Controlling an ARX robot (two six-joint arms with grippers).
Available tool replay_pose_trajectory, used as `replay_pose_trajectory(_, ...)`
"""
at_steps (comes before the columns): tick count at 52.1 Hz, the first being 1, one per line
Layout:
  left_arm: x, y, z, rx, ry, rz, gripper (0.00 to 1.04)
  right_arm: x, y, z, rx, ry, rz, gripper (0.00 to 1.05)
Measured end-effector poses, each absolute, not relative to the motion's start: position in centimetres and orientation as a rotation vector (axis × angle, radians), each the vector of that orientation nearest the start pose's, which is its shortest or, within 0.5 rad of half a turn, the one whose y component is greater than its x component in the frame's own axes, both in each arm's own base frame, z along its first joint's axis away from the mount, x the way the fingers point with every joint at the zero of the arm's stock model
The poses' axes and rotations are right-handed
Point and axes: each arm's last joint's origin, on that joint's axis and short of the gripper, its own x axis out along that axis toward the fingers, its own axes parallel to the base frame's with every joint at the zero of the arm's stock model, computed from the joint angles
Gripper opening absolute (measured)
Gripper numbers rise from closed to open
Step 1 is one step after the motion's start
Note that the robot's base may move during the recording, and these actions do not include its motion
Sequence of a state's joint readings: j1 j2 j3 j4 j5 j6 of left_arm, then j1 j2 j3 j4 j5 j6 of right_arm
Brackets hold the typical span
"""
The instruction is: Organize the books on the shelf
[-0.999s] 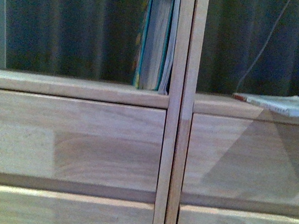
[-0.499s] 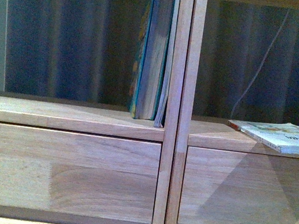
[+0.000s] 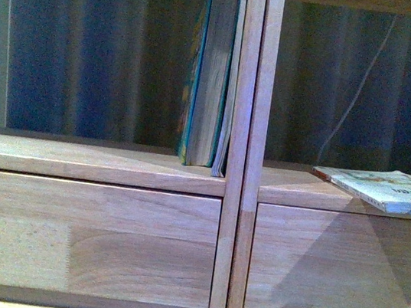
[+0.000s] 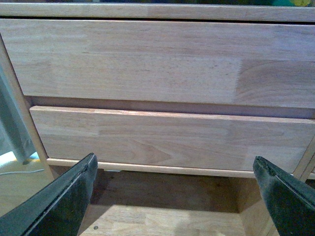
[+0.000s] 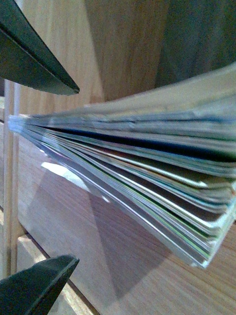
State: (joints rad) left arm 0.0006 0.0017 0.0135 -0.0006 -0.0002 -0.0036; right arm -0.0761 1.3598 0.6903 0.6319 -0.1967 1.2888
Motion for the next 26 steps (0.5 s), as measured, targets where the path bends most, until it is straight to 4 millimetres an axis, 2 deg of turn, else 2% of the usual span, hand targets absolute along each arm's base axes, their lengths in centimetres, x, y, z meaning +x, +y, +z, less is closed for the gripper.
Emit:
replay_pose_trajectory(7,9.7,0.0,16.8,-0.004,-0.011,0.001,0.97,30.2,-1.7,25.7,1.320,0.095,0.066,0.98)
replay_pose_trajectory(16,9.7,0.0,16.8,-0.004,-0.011,0.001,0.97,30.8,-1.4,26.9,1.331,0.071,0.094,0.98)
replay_pose_trajectory(26,9.7,0.0,16.8,-0.004,-0.011,0.001,0.97,31.4,-1.2,27.3,1.337,0.078,0.112,0.98)
